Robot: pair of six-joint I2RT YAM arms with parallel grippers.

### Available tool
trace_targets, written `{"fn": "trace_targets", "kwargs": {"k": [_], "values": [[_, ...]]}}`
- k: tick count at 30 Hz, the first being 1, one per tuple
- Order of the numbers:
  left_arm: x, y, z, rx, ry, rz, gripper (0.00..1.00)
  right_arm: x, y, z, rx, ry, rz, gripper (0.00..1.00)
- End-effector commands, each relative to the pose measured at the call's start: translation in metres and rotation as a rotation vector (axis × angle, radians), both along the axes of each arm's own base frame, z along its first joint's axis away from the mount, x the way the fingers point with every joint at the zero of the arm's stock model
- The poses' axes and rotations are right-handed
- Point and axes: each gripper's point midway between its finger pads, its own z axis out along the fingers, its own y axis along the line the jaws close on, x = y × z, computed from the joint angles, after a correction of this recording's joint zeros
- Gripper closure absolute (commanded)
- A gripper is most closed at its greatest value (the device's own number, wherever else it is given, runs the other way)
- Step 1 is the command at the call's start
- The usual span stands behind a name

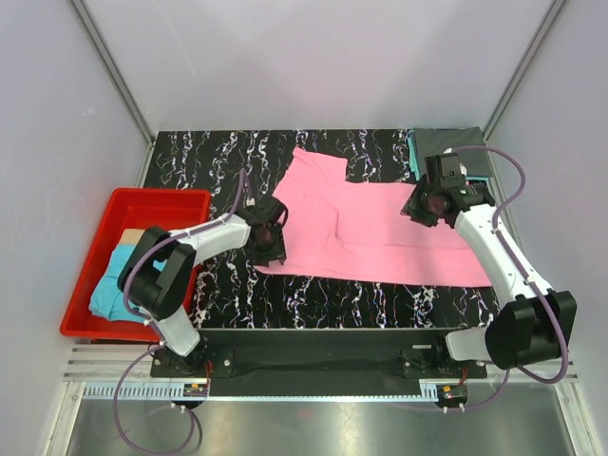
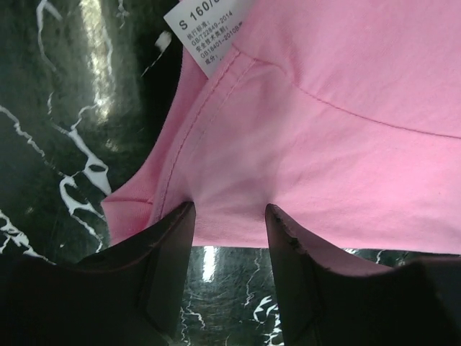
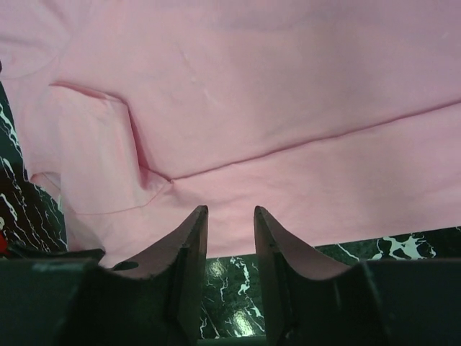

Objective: Fold and stack the t-shirts
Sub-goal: Fold the tshirt

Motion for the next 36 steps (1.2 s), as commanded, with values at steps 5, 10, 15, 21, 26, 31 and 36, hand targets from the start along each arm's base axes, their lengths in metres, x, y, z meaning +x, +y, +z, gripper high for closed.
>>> {"fn": "trace_targets", "kwargs": {"k": [5,10,15,21,26,31,36], "values": [[-0.056,0.049,-0.02,0.139,0.088,0.049,0.5,0.01,-0.05,-0.002,-0.103,0.026,-0.139,0.57],[-0.077,0.062,-0.008,0.12,0.068,0.099,0.49,-0.007,-0.06,-0.042,-0.052,0.143,-0.213,0.62],[-0.051,0.046,0.047,0.022,-0.067,0.099,0.47,-0.021,-0.059,-0.067,-0.006,0.192,-0.276,0.78],[-0.029,0.011,0.05,-0.086,-0.087,0.039,0.44,-0.034,-0.058,-0.12,0.051,0.324,-0.33,0.98],[-0.046,0.021,0.007,-0.013,0.016,0.024,0.45,-0.057,-0.078,-0.156,0.073,0.426,-0.412,0.99],[-0.052,0.051,-0.011,0.145,0.033,0.045,0.44,-0.084,-0.098,-0.173,0.061,0.485,-0.497,0.99],[-0.07,0.068,-0.019,0.172,0.038,0.079,0.44,-0.11,-0.115,-0.176,0.019,0.53,-0.571,0.99]]}}
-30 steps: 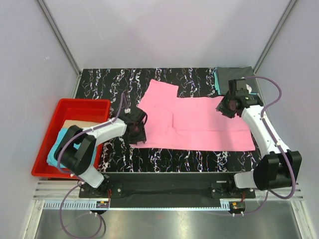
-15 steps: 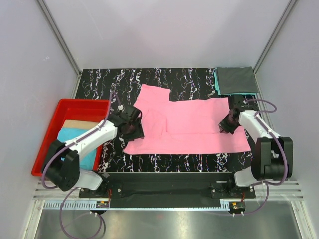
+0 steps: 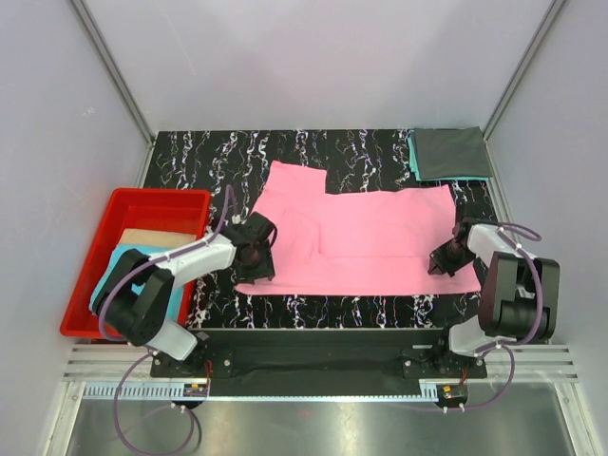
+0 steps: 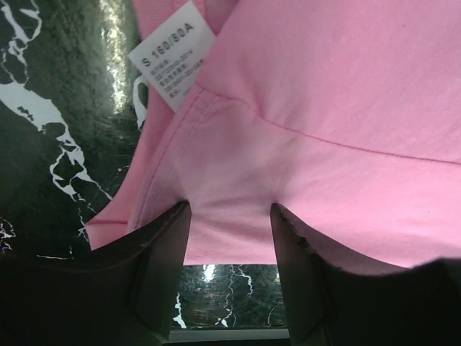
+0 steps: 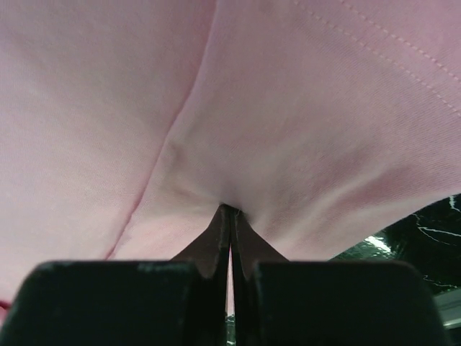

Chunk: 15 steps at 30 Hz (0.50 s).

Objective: Fold and stack the t-shirts
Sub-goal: Fold the tshirt

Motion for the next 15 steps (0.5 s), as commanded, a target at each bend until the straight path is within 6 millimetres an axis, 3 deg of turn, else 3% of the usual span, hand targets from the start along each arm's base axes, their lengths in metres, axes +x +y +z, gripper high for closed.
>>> {"fn": "trace_targets", "kwargs": {"k": [1,5,8,9,11,12,14,15], "values": [[-0.02,0.03,-0.015,0.102,0.02,0.043,0.44,-0.035,-0.021,-0.009,-0.099,0.095,-0.06,0.99],[-0.03,0.021,-0.009,0.031,0.016,0.024,0.4,-0.038,-0.018,0.005,-0.092,0.055,-0.082,0.98],[-0.016,0.001,0.024,-0.073,-0.062,-0.034,0.28,-0.027,-0.014,0.025,-0.076,-0.03,-0.079,0.96],[0.0,-0.011,0.047,-0.109,-0.115,-0.059,0.28,-0.017,-0.015,0.037,-0.072,-0.074,-0.073,0.94],[0.016,-0.015,0.071,-0.095,-0.154,-0.128,0.27,0.004,-0.005,0.061,-0.024,-0.178,0.007,0.85],[0.042,-0.024,0.106,-0.121,-0.24,-0.144,0.27,0.026,-0.005,0.084,-0.018,-0.264,0.038,0.82],[0.066,-0.022,0.123,-0.08,-0.269,-0.198,0.27,0.048,0.005,0.102,0.022,-0.355,0.152,0.71],[0.093,-0.019,0.151,-0.086,-0.345,-0.212,0.27,0.07,0.012,0.123,0.055,-0.446,0.212,0.7]]}}
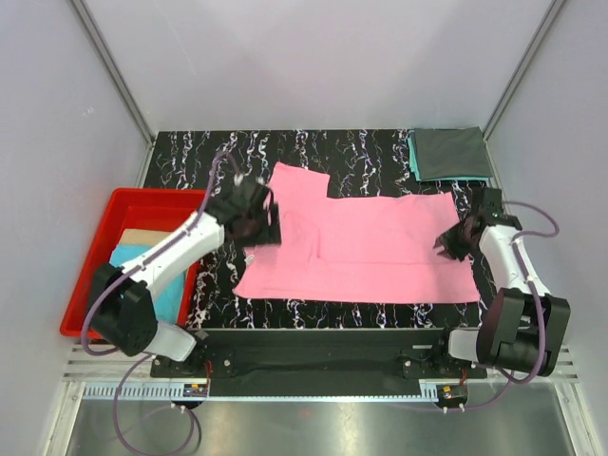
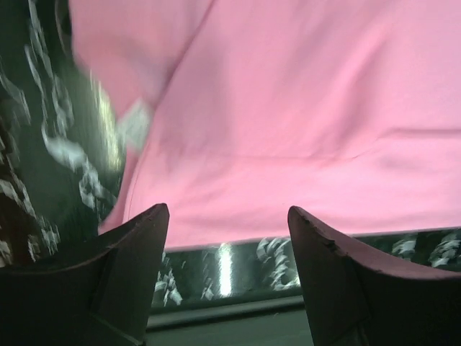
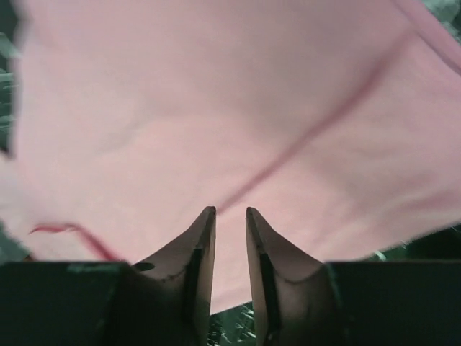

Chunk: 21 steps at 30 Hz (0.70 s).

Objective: Fold and stack the t-shirts
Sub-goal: Fold the tshirt

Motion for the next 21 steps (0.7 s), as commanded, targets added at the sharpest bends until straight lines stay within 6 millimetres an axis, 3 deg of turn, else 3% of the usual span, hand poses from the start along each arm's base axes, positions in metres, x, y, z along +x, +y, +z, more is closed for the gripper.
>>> {"fn": "trace_targets", "kwargs": {"k": [1,2,3,5,6,7,8,9,10,11,12,13,14,15,16,18,19,21], "values": [[0.073,-0.003,0.074,-0.029,-0.217,-0.096,0.27,0.062,0.015,0.051,0.054,-0.234,0.207,0.69],[0.088,-0.002,0.071,-0.029,-0.204,-0.096,0.27,0.069,0.015,0.053,0.047,-0.251,0.261,0.63],[0.111,0.002,0.094,-0.075,-0.247,-0.095,0.27,0.083,0.015,0.064,0.042,-0.29,0.287,0.61],[0.139,0.005,0.091,-0.105,-0.241,-0.104,0.27,0.099,0.009,0.058,0.014,-0.292,0.344,0.53],[0.158,0.005,0.108,-0.108,-0.292,-0.109,0.27,0.111,0.009,0.069,0.008,-0.326,0.378,0.52],[0.168,0.007,0.108,-0.102,-0.287,-0.112,0.27,0.118,0.006,0.06,-0.007,-0.306,0.421,0.51],[0.181,0.006,0.089,-0.09,-0.243,-0.12,0.27,0.125,0.003,0.06,-0.019,-0.306,0.439,0.51],[0.2,0.006,0.107,-0.095,-0.294,-0.137,0.28,0.135,-0.002,0.069,-0.04,-0.323,0.451,0.49],[0.209,0.007,0.104,-0.082,-0.289,-0.141,0.28,0.142,-0.006,0.062,-0.034,-0.305,0.456,0.47],[0.221,0.006,0.085,-0.067,-0.262,-0.145,0.28,0.147,-0.009,0.061,-0.037,-0.307,0.466,0.44],[0.233,0.006,0.087,-0.063,-0.29,-0.154,0.28,0.156,-0.016,0.068,-0.044,-0.332,0.46,0.41],[0.245,0.006,0.083,-0.061,-0.314,-0.152,0.29,0.161,-0.02,0.062,-0.044,-0.325,0.457,0.41],[0.254,0.004,0.063,-0.062,-0.291,-0.155,0.3,0.165,-0.024,0.062,-0.045,-0.33,0.449,0.41],[0.264,0.004,0.062,-0.077,-0.306,-0.161,0.31,0.172,-0.028,0.069,-0.043,-0.361,0.448,0.41],[0.273,0.001,0.041,-0.089,-0.28,-0.167,0.32,0.176,-0.03,0.069,-0.037,-0.368,0.452,0.42],[0.293,0.002,0.039,-0.112,-0.304,-0.153,0.34,0.181,-0.032,0.081,-0.032,-0.395,0.466,0.44],[0.303,0.002,0.019,-0.111,-0.285,-0.144,0.34,0.182,-0.031,0.085,-0.036,-0.407,0.492,0.45],[0.322,0.004,0.017,-0.143,-0.309,-0.116,0.37,0.184,-0.023,0.093,-0.011,-0.45,0.537,0.46]]}}
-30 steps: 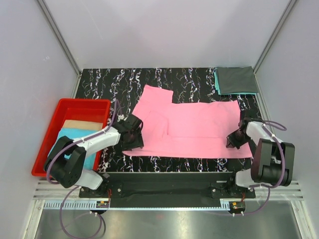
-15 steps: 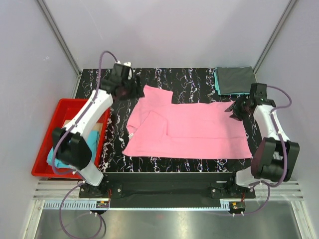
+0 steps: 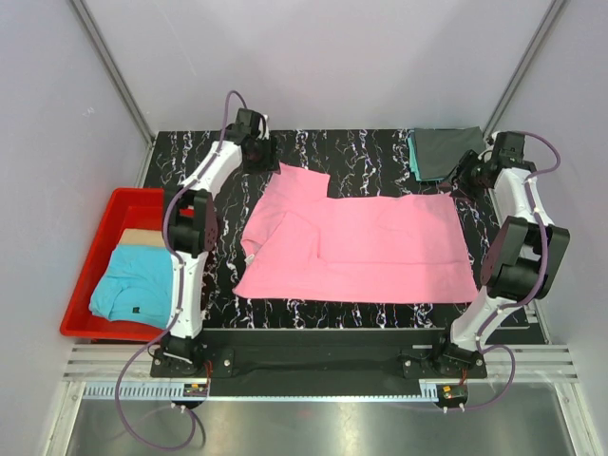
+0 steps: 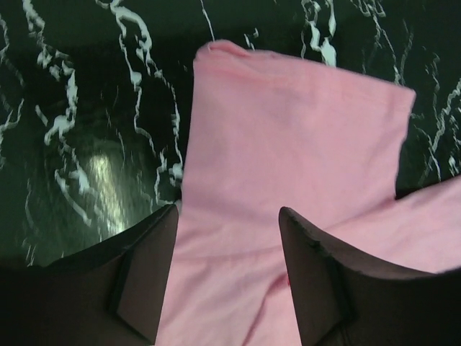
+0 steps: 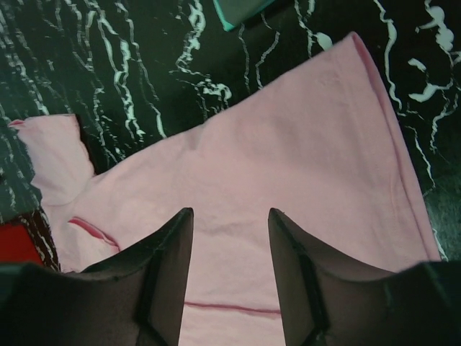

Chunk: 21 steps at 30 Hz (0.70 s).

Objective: Fold and stack the t-shirts
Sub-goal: Fold the tshirt

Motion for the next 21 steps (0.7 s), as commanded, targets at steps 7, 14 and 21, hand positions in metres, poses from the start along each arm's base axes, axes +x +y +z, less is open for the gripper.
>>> {"fn": "trace_targets", "kwargs": {"k": [7,14,21], "values": [[0.085,0.001,0.005,-0.204,-0.194,0.061,0.4,0.025,-0.029,0.011,-0.088,-0.101,0.055,0.49],[0.096,-0.012,-0.012,-0.28,-0.201,0.051,0.4,0.041,-0.056,-0.032,0.063,-0.037,0.1,0.48],[0.096,-0.028,-0.022,-0.358,-0.19,0.002,0.46,0.058,-0.059,-0.066,0.083,-0.026,0.196,0.47]]}}
